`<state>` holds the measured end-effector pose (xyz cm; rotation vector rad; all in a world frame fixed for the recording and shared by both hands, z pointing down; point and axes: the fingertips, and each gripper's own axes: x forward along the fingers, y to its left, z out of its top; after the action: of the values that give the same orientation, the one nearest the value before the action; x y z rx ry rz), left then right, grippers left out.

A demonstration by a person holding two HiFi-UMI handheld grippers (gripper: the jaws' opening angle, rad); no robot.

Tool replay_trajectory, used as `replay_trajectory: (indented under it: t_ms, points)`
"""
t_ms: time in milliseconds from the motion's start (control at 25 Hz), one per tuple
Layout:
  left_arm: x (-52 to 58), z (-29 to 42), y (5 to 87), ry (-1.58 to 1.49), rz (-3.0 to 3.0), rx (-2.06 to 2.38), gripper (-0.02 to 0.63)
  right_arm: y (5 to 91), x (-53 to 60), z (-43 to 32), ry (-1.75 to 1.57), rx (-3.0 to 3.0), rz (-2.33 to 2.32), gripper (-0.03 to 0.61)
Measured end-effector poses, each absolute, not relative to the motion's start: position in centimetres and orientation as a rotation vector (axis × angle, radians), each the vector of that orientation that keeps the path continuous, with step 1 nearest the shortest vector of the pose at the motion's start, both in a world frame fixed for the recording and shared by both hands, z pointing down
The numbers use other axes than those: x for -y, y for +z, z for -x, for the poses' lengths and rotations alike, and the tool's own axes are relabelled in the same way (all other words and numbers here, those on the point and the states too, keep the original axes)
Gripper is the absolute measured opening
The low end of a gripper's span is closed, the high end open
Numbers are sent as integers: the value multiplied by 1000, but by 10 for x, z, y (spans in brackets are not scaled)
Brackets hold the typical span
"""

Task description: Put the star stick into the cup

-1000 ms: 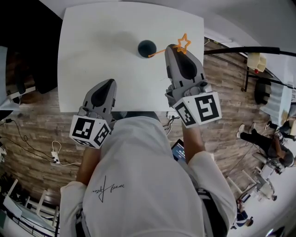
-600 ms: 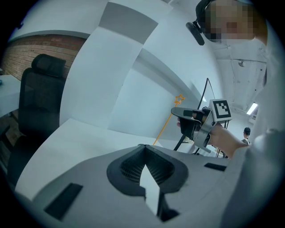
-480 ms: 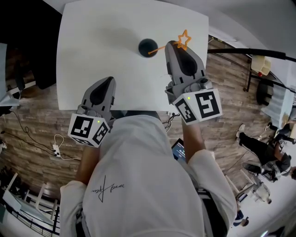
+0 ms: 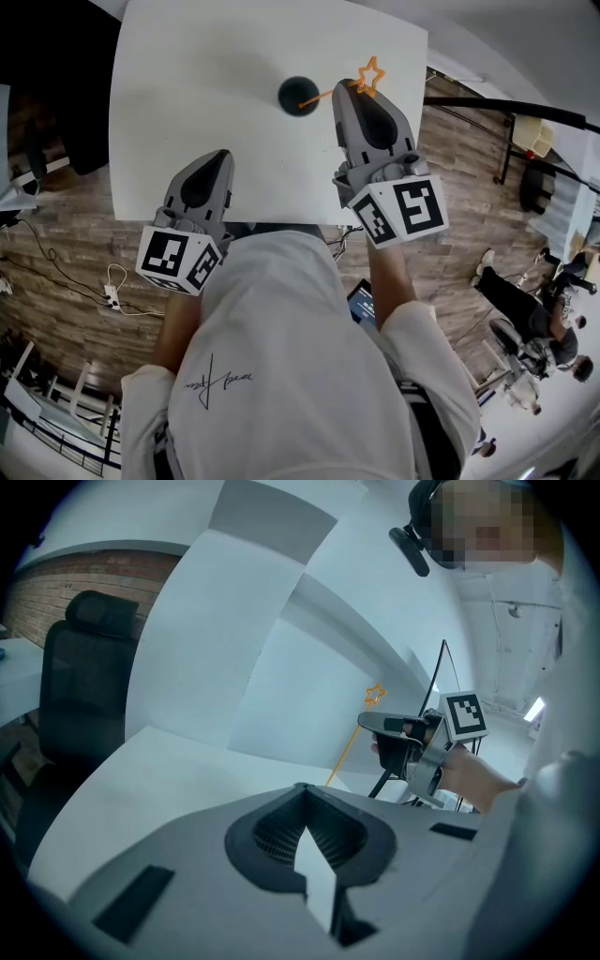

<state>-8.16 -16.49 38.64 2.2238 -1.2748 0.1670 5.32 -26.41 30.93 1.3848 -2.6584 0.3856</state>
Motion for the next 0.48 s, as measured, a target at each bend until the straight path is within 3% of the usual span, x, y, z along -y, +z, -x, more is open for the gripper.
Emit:
replay_trajectory:
  t_ms: [480]
  points:
    - [167, 77, 398, 184, -2192, 1235, 6, 326, 277, -47, 426, 2644, -1356, 20]
